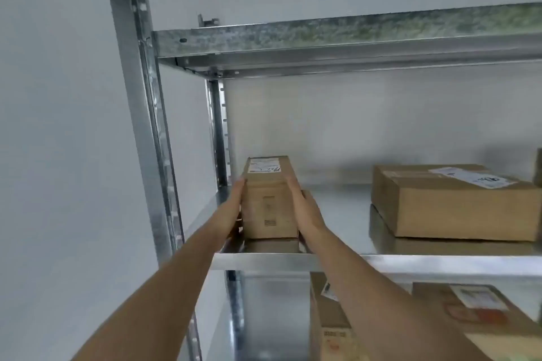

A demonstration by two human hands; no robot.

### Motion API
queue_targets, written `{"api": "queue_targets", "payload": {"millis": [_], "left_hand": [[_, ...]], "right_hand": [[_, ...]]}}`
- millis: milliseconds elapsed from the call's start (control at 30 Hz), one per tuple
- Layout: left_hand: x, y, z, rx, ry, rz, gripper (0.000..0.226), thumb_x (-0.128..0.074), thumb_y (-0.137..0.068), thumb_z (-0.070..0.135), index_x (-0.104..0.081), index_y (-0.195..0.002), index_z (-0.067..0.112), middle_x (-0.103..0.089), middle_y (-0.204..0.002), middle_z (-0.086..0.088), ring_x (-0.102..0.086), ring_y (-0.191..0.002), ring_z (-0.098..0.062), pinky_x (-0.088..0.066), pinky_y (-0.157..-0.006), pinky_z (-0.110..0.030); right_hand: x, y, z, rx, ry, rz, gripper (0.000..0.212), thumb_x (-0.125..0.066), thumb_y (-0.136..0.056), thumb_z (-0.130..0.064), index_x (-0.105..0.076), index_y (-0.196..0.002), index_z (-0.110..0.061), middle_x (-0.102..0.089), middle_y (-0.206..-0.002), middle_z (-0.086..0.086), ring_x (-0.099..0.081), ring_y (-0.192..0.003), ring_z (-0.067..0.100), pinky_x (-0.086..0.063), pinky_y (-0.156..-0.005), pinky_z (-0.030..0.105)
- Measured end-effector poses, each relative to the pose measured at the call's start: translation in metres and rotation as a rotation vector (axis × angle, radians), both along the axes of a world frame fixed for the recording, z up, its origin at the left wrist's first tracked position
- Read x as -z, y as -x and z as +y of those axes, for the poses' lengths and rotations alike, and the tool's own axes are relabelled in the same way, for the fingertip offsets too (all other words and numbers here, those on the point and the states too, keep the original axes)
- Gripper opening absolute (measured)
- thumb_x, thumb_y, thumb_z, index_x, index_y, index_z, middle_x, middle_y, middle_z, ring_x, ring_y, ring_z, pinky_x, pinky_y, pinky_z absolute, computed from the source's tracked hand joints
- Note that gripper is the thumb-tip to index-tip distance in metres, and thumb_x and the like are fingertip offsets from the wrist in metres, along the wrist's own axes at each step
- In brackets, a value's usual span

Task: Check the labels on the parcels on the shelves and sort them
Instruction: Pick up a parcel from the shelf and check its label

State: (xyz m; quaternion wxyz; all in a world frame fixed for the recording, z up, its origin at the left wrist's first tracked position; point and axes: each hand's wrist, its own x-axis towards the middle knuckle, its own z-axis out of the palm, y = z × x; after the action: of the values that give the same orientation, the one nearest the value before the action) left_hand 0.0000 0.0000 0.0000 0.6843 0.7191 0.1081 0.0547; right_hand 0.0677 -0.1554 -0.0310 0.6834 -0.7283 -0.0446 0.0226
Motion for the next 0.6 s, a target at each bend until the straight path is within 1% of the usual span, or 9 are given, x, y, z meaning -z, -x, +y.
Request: {"api": "queue_targets", "payload": {"millis": [67, 100, 200, 267, 300, 367, 467, 533, 600], "left_hand": [[0.010, -0.008, 0.011, 0.068, 0.188, -0.001, 0.076, -0.055, -0.078, 0.084, -0.072, -0.119, 0.023, -0.076, -0.112, -0.009, -0.070, -0.109, -0.028, -0.054, -0.099, -0.043], [0.016, -0.013, 0.016, 0.108, 0.229, -0.014, 0.075, -0.061, -0.075, 0.083, -0.074, -0.118, 0.023, -0.077, -0.112, -0.009, -0.070, -0.110, -0.029, -0.054, -0.101, -0.045], [0.032, -0.019, 0.022, 0.211, 0.288, -0.100, 0.068, -0.063, -0.074, 0.072, -0.073, -0.118, 0.022, -0.077, -0.105, 0.000, -0.071, -0.099, -0.017, -0.050, -0.102, -0.038], [0.037, -0.019, 0.025, 0.261, 0.318, -0.169, 0.067, -0.065, -0.065, 0.061, -0.069, -0.120, 0.024, -0.072, -0.089, 0.010, -0.062, -0.088, -0.008, -0.035, -0.115, -0.038], [0.038, -0.020, 0.029, 0.295, 0.321, -0.199, 0.070, -0.067, -0.060, 0.057, -0.066, -0.122, 0.027, -0.072, -0.089, 0.012, -0.060, -0.093, -0.010, -0.031, -0.117, -0.038], [0.041, -0.020, 0.035, 0.345, 0.323, -0.237, 0.077, -0.071, -0.056, 0.050, -0.062, -0.130, 0.034, -0.073, -0.113, 0.008, -0.059, -0.114, -0.017, -0.039, -0.107, -0.037], [0.042, -0.018, 0.040, 0.395, 0.344, -0.248, 0.077, -0.067, -0.065, 0.034, -0.052, -0.141, 0.039, -0.065, -0.137, -0.002, -0.058, -0.124, -0.024, -0.047, -0.094, -0.035], [0.042, -0.017, 0.042, 0.398, 0.337, -0.249, 0.074, -0.059, -0.070, 0.025, -0.049, -0.143, 0.038, -0.064, -0.139, -0.004, -0.057, -0.124, -0.026, -0.045, -0.098, -0.038], [0.042, -0.016, 0.044, 0.402, 0.316, -0.238, 0.076, -0.063, -0.069, 0.028, -0.049, -0.143, 0.038, -0.064, -0.138, -0.002, -0.055, -0.129, -0.030, -0.040, -0.112, -0.047]], "right_hand": [[0.003, -0.005, 0.006, 0.010, -0.108, -0.034, 0.092, -0.054, -0.054, -0.101, -0.066, -0.119, -0.037, -0.072, -0.118, -0.007, -0.067, -0.112, 0.021, -0.051, -0.104, 0.048], [0.001, 0.005, 0.006, -0.005, -0.121, -0.055, 0.078, -0.058, -0.065, -0.093, -0.066, -0.119, -0.037, -0.073, -0.117, -0.007, -0.068, -0.111, 0.019, -0.051, -0.104, 0.047], [0.002, 0.024, 0.001, -0.090, -0.215, -0.115, 0.038, -0.056, -0.096, -0.057, -0.062, -0.129, -0.037, -0.072, -0.122, -0.011, -0.070, -0.106, 0.006, -0.055, -0.094, 0.030], [0.004, 0.029, -0.002, -0.141, -0.254, -0.147, 0.039, -0.053, -0.101, -0.046, -0.055, -0.138, -0.033, -0.069, -0.129, -0.006, -0.069, -0.110, 0.008, -0.056, -0.086, 0.023], [0.005, 0.027, -0.003, -0.154, -0.277, -0.147, 0.043, -0.052, -0.101, -0.044, -0.052, -0.142, -0.031, -0.068, -0.132, -0.003, -0.068, -0.114, 0.012, -0.057, -0.086, 0.024], [0.004, 0.029, 0.000, -0.137, -0.293, -0.111, 0.054, -0.052, -0.097, -0.054, -0.047, -0.145, -0.029, -0.065, -0.134, 0.002, -0.065, -0.119, 0.018, -0.058, -0.082, 0.023], [0.006, 0.026, 0.000, -0.124, -0.305, -0.078, 0.063, -0.056, -0.084, -0.062, -0.044, -0.138, -0.033, -0.062, -0.132, 0.006, -0.061, -0.121, 0.023, -0.056, -0.085, 0.028], [0.005, 0.027, 0.000, -0.128, -0.330, -0.091, 0.050, -0.056, -0.091, -0.052, -0.042, -0.135, -0.032, -0.061, -0.129, 0.009, -0.060, -0.119, 0.027, -0.053, -0.087, 0.032], [0.006, 0.026, -0.002, -0.143, -0.351, -0.076, 0.047, -0.056, -0.096, -0.043, -0.040, -0.138, -0.027, -0.060, -0.130, 0.012, -0.059, -0.119, 0.028, -0.051, -0.084, 0.033]]}}
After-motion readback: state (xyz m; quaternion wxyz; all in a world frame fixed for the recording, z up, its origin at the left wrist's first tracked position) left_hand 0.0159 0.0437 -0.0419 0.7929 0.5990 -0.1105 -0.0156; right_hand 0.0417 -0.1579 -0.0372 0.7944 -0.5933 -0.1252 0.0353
